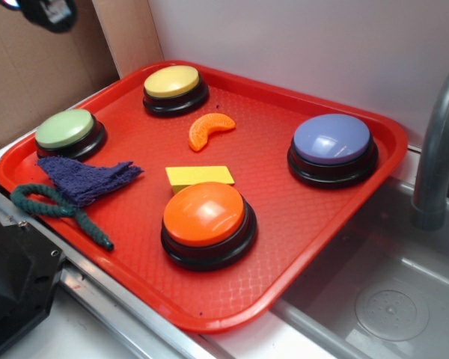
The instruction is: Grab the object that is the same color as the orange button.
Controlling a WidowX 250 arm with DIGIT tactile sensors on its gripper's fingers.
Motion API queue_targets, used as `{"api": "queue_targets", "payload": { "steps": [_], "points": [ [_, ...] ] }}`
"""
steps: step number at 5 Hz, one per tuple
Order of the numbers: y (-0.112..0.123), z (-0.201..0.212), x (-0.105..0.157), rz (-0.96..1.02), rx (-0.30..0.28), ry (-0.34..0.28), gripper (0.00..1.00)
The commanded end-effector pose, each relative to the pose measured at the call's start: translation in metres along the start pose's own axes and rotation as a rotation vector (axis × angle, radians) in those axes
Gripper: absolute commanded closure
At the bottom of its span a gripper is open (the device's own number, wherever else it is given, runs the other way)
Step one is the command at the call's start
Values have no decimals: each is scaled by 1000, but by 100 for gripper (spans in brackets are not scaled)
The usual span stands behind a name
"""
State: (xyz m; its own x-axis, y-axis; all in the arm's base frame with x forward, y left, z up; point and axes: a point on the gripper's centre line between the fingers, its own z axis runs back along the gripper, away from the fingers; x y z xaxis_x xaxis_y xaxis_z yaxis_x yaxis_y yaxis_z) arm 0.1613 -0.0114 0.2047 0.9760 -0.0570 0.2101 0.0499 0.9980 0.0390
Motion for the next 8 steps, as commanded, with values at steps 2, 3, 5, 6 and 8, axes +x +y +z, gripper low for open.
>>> {"api": "queue_targets", "payload": {
  "steps": [2,3,5,6,8],
  "points": [
    [13,-99,71,-204,-38,-147,0],
    [23,-140,92,-227,-9,-140,0],
    [25,-183,111,-310,35,-139,0],
    [31,-191,114,-292,14,-125,0],
    [34,-203,117,-276,8,-108,0]
  ]
}}
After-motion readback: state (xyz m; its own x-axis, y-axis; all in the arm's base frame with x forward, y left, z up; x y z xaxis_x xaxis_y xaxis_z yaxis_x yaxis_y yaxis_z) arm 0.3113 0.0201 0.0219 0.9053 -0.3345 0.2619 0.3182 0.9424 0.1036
